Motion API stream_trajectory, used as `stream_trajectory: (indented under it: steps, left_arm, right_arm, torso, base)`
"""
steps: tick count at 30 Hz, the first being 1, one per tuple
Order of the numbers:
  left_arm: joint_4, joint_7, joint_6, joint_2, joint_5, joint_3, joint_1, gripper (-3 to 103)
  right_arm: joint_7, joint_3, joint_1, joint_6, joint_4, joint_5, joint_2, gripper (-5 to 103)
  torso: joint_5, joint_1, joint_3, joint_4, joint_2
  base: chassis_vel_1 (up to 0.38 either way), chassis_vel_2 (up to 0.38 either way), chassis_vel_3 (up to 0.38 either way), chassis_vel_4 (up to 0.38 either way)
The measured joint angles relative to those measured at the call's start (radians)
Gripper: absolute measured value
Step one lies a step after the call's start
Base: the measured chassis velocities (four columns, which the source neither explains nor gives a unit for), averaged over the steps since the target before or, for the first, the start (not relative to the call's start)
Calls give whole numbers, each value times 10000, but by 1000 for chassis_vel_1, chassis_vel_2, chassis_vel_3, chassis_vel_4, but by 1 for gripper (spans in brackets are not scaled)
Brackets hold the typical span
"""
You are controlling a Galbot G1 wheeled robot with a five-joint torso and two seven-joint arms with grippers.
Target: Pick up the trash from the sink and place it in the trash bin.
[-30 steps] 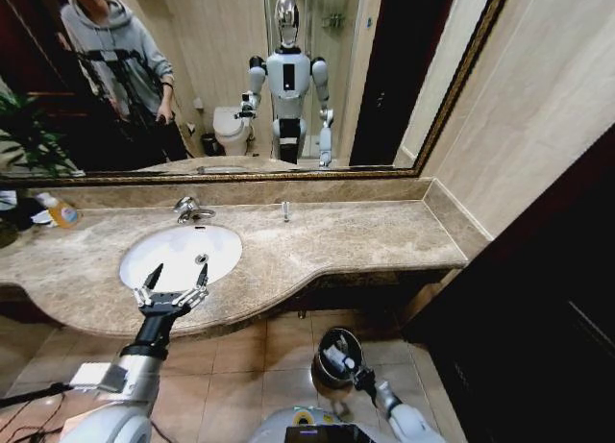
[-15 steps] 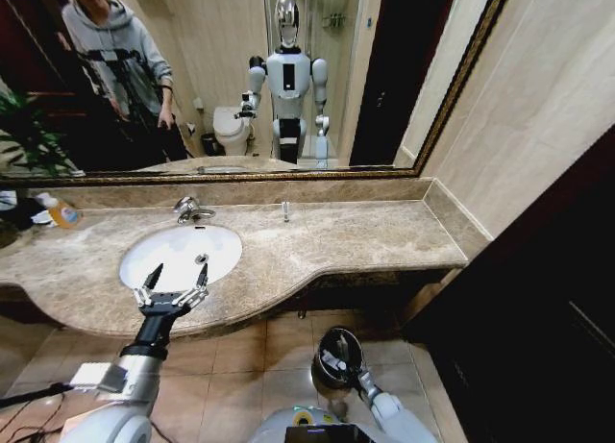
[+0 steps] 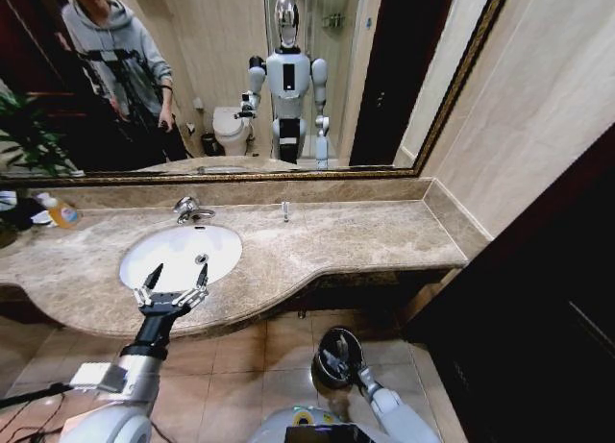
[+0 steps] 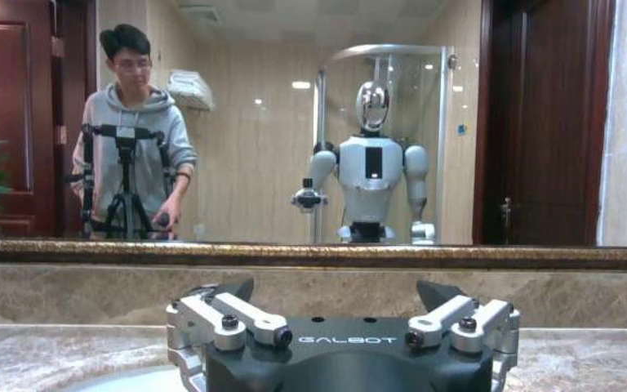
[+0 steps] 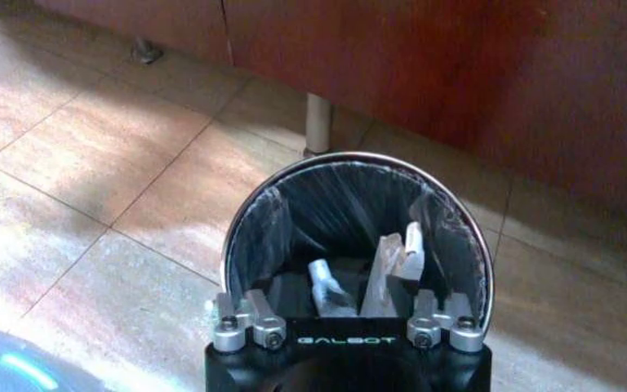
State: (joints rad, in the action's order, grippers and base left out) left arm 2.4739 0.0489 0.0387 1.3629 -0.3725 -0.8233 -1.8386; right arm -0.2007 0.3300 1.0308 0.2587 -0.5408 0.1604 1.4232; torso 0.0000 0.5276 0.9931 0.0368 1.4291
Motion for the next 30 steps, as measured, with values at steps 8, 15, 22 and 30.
stream_trajectory:
  steps: [8, 15, 22, 30]
  left_arm:
    - [0, 0, 0, 0, 0, 0, 0, 100]
    - [0, 0, 0, 0, 0, -1, 0, 100]
    - [0, 0, 0, 0, 0, 0, 0, 100]
    - [0, 0, 0, 0, 0, 0, 0, 100]
  right_arm:
    - [3, 25, 85, 12, -110, -42, -13, 94]
    - [35, 45, 184, 30, -256, -76, -63, 100]
    - [-44, 124, 728, 66, -1708, -1271, -472, 100]
    - [-757, 1689, 3044, 211, -5988, -3274, -1525, 100]
  torso:
    - [0, 0, 0, 0, 0]
    - [1, 0, 0, 0, 0]
    - [4, 0, -1, 2, 0]
    - [1, 0, 0, -1, 1]
  base:
    - [0, 0, 0, 0]
    - [0, 0, 0, 0]
    - [0, 0, 0, 0]
    - [0, 0, 0, 0]
